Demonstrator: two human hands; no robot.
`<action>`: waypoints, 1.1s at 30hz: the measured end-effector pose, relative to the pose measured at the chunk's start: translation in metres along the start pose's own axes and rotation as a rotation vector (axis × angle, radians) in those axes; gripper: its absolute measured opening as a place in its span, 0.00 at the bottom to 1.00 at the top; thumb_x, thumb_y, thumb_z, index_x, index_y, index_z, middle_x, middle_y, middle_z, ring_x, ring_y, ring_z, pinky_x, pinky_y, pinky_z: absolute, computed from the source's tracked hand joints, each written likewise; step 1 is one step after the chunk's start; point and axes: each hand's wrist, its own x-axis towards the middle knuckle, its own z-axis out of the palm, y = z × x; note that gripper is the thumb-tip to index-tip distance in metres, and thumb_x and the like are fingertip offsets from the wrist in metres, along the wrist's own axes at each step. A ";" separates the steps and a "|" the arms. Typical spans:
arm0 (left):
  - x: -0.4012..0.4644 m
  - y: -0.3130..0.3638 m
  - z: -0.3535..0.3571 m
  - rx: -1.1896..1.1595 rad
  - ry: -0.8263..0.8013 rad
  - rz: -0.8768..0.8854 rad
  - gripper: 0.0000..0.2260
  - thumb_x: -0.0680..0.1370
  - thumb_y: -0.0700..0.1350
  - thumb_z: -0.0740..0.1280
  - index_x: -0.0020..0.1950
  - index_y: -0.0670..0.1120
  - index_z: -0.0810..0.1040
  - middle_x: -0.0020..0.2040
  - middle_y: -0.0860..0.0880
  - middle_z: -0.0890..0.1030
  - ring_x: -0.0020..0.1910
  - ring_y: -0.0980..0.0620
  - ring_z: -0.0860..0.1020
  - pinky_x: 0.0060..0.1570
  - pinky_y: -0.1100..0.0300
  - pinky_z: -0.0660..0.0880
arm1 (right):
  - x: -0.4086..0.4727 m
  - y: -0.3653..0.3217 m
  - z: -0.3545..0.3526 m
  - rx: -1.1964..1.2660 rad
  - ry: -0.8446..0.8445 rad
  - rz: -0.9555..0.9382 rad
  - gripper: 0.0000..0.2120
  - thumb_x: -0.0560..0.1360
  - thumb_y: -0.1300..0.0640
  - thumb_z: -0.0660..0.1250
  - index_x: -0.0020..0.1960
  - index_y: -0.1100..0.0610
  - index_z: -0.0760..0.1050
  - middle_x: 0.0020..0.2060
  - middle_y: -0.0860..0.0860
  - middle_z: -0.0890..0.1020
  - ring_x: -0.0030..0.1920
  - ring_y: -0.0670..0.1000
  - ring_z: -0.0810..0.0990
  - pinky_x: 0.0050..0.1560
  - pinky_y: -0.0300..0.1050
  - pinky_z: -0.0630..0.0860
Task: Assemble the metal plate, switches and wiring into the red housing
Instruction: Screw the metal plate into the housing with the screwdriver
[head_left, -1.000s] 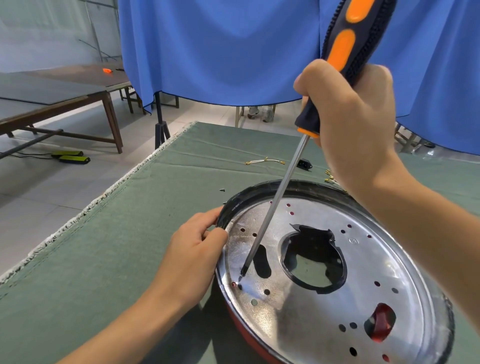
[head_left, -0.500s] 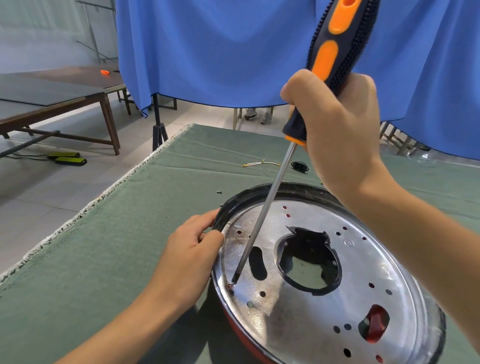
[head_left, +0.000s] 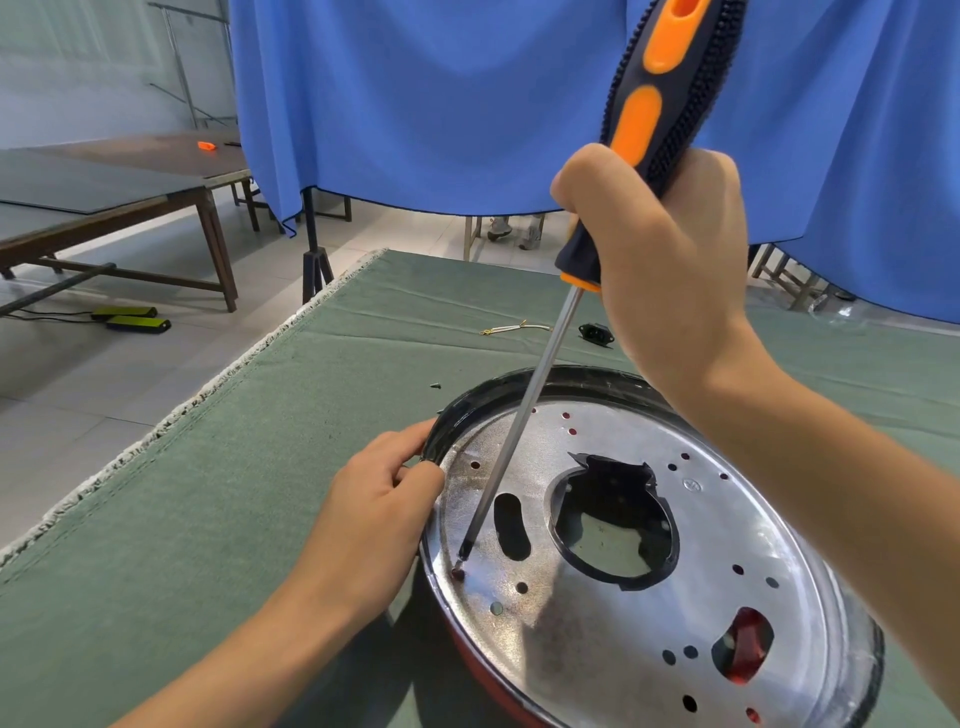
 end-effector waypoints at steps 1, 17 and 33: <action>0.000 0.000 0.000 0.001 0.000 0.002 0.20 0.69 0.46 0.58 0.52 0.65 0.80 0.48 0.55 0.83 0.46 0.49 0.80 0.54 0.49 0.76 | 0.000 0.000 0.000 -0.005 -0.003 -0.002 0.22 0.71 0.66 0.64 0.28 0.54 0.55 0.22 0.43 0.57 0.19 0.41 0.62 0.23 0.30 0.62; 0.000 -0.002 0.001 0.004 0.011 -0.012 0.20 0.69 0.46 0.58 0.53 0.65 0.80 0.48 0.56 0.83 0.48 0.53 0.80 0.55 0.49 0.75 | -0.001 -0.005 0.004 -0.116 -0.099 -0.043 0.19 0.68 0.62 0.63 0.26 0.53 0.55 0.17 0.42 0.60 0.18 0.42 0.66 0.24 0.34 0.59; 0.000 -0.002 0.002 -0.007 0.014 -0.015 0.19 0.69 0.46 0.58 0.54 0.61 0.82 0.49 0.52 0.83 0.48 0.49 0.80 0.55 0.45 0.75 | -0.001 -0.017 0.005 -0.100 -0.347 -0.063 0.21 0.73 0.61 0.67 0.28 0.59 0.59 0.21 0.43 0.63 0.23 0.43 0.63 0.27 0.36 0.62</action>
